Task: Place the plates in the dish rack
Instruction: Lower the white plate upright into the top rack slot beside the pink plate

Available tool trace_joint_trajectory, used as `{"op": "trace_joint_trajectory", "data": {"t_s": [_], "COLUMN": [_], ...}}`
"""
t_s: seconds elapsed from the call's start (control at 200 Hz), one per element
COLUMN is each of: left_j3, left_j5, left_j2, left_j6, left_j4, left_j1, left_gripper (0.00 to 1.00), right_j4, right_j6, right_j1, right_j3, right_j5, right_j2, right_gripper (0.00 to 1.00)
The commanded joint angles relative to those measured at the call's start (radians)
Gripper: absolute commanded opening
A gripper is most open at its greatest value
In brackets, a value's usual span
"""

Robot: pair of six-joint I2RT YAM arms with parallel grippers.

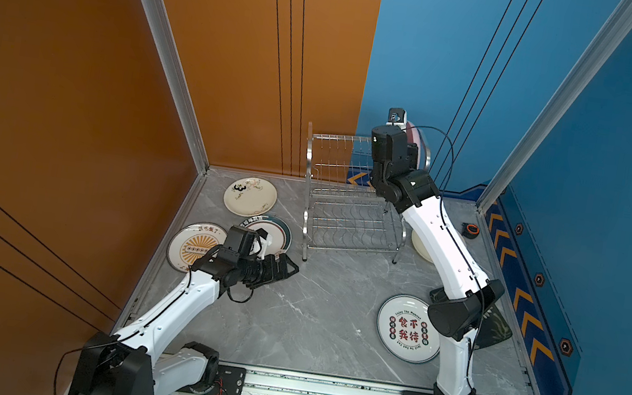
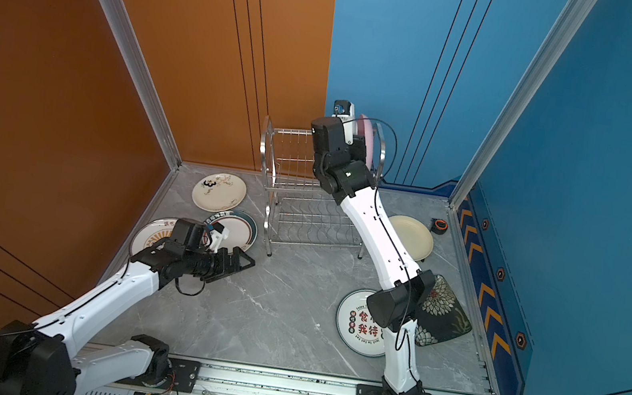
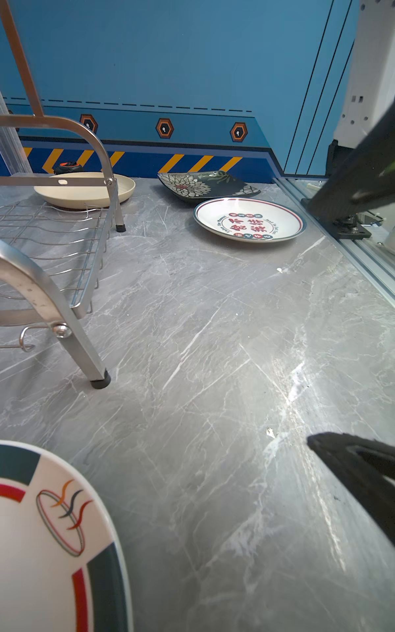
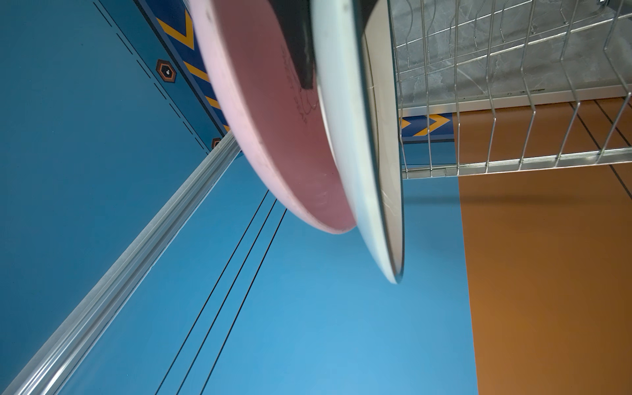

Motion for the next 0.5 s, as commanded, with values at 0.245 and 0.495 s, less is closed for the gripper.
{"op": "trace_joint_trajectory", "data": {"t_s": [0.245,0.495], "left_j3": [-0.015,-0.016], "left_j5": [-0.019,-0.021], "left_j2": [-0.033,-0.041], "left_j6": [0.001,-0.001], "left_j4": [-0.017,-0.017], "left_j1": [0.002,0.002], "left_gripper": [0.98,0.98], "right_j4": [-0.007,-0.01], "right_j6": [0.053,0.052], "right_j1": [-0.007,-0.003], "right_j3": [-0.04,-0.063], "right_j5": [0.006,0.003], "right_j2": [-0.027,-0.06], "right_gripper": [0.14,0.28]}}
